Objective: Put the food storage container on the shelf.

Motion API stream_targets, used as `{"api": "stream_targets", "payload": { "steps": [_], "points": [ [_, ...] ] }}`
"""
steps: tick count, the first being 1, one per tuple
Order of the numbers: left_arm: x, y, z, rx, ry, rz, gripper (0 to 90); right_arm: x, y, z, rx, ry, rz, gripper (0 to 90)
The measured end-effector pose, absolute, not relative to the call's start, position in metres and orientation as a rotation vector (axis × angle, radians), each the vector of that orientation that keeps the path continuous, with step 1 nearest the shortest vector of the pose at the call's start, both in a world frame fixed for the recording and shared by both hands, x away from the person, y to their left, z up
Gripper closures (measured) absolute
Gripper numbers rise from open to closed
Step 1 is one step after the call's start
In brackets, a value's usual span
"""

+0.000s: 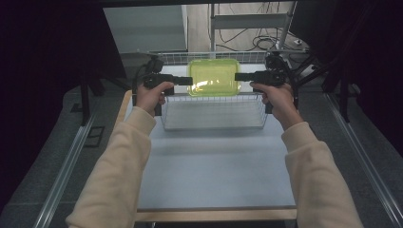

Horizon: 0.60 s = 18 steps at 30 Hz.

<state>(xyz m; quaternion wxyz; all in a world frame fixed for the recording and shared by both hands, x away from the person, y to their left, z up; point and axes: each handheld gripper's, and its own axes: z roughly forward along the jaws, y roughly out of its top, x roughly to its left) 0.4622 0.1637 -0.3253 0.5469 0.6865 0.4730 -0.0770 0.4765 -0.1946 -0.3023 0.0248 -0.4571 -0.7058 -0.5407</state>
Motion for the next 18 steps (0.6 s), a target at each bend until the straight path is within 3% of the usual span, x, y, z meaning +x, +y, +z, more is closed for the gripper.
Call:
{"api": "stream_targets", "payload": {
  "steps": [18],
  "points": [
    [0.497,0.16,-0.332,1.574,1.21,-0.213,80.6,0.511,-0.189,-0.309,-1.531,-2.15,-1.63,78.3]
  ]
}}
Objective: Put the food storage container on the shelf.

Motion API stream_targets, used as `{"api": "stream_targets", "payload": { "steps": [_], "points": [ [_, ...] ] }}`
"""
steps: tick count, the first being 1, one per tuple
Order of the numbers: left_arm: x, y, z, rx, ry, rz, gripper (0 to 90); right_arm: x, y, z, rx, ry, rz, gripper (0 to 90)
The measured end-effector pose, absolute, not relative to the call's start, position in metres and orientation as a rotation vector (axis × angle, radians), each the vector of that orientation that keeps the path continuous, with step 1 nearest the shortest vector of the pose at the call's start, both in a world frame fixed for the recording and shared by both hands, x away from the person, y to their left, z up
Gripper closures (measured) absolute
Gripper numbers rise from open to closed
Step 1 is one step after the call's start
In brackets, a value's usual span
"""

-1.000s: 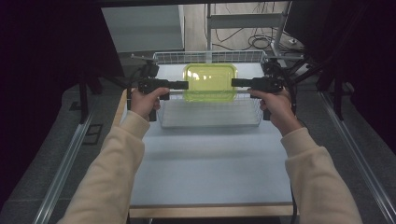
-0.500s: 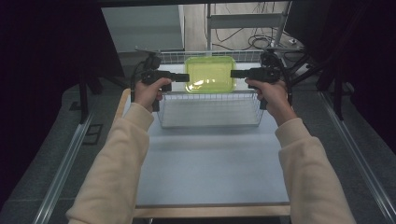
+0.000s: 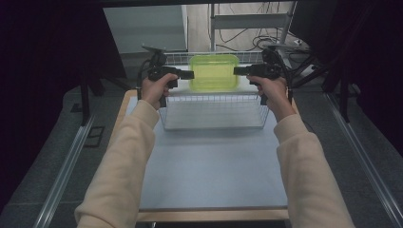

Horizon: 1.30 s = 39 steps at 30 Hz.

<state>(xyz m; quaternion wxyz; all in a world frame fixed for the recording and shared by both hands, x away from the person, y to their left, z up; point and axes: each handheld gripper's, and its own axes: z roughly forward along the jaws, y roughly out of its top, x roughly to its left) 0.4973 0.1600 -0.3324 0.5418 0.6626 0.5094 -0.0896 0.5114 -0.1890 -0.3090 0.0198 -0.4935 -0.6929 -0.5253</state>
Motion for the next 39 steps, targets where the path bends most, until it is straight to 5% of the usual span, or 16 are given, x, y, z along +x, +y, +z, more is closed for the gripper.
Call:
{"api": "stream_targets", "payload": {
  "steps": [8,17,26,39],
  "points": [
    [0.503,0.154,-0.332,1.574,1.257,-0.145,74.3,0.52,-0.181,-0.318,-1.578,-2.184,-1.625,67.3],
    [0.506,0.144,-0.338,1.578,1.256,-0.087,55.1,0.52,-0.173,-0.32,-1.593,-2.294,-1.645,48.2],
    [0.492,0.15,-0.323,1.55,1.232,0.018,26.2,0.506,-0.185,-0.31,-1.56,-2.29,-1.754,35.4],
    [0.418,0.165,-0.325,1.607,1.096,0.125,22.8,0.446,-0.202,-0.318,-1.339,-2.48,-1.784,32.8]
  ]
}}
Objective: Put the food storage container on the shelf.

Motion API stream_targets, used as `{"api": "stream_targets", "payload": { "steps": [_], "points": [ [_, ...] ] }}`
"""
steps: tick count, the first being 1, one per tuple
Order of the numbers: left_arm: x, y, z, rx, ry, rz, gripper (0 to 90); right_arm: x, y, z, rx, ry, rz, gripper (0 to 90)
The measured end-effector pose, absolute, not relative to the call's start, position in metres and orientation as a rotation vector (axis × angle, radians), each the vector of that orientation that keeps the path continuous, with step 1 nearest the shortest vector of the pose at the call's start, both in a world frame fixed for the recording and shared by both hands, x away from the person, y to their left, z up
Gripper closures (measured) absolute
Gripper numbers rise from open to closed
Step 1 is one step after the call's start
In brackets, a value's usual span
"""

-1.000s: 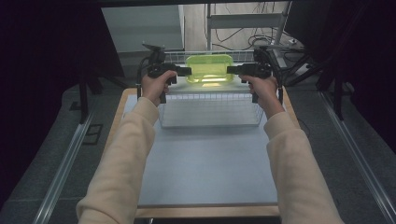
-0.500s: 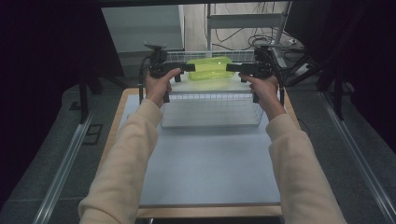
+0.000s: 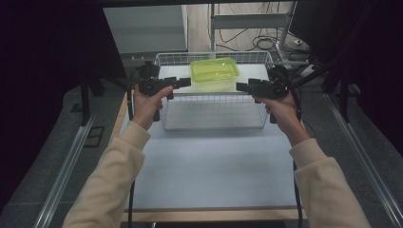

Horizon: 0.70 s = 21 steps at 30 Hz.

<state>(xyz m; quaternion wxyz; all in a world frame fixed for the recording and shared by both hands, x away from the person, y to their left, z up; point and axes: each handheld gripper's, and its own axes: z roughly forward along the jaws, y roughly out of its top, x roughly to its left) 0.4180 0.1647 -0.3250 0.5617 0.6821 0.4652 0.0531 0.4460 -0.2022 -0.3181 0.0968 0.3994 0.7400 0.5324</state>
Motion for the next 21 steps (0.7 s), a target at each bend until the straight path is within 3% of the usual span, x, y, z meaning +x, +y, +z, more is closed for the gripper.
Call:
{"api": "stream_targets", "payload": {
  "steps": [8,21],
  "points": [
    [0.362,0.165,-0.366,1.647,1.057,0.087,22.8,0.4,-0.218,-0.344,1.054,2.235,1.567,29.5],
    [0.31,0.149,-0.434,1.774,1.023,0.044,22.9,0.341,-0.24,-0.414,1.016,2.32,1.574,27.1]
  ]
}}
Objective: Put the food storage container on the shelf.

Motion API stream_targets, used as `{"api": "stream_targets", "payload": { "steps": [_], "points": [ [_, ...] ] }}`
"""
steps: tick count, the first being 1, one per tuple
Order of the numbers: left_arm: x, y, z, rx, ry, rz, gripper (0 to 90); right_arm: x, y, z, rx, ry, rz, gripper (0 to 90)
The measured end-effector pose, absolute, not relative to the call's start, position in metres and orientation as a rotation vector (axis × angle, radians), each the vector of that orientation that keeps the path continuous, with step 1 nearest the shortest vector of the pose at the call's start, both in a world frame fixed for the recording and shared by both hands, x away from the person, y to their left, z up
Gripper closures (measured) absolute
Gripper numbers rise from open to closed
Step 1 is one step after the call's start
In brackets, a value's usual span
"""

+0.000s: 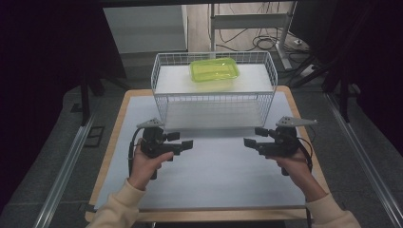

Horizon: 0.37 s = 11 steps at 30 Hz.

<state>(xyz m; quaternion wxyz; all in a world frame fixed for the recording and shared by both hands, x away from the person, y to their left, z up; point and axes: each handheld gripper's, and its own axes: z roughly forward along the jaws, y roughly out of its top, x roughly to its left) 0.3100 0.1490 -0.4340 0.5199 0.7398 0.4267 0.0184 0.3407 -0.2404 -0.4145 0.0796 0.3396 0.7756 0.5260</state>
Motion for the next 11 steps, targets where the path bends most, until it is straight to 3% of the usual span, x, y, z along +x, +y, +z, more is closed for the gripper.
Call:
{"api": "stream_targets", "payload": {
  "steps": [4,11],
  "points": [
    [0.303,0.145,-0.448,1.809,1.025,0.038,22.9,0.333,-0.245,-0.436,1.023,2.344,1.517,27.1],
    [0.304,0.141,-0.448,1.808,1.014,0.044,22.9,0.332,-0.246,-0.433,1.013,2.31,1.555,25.5]
  ]
}}
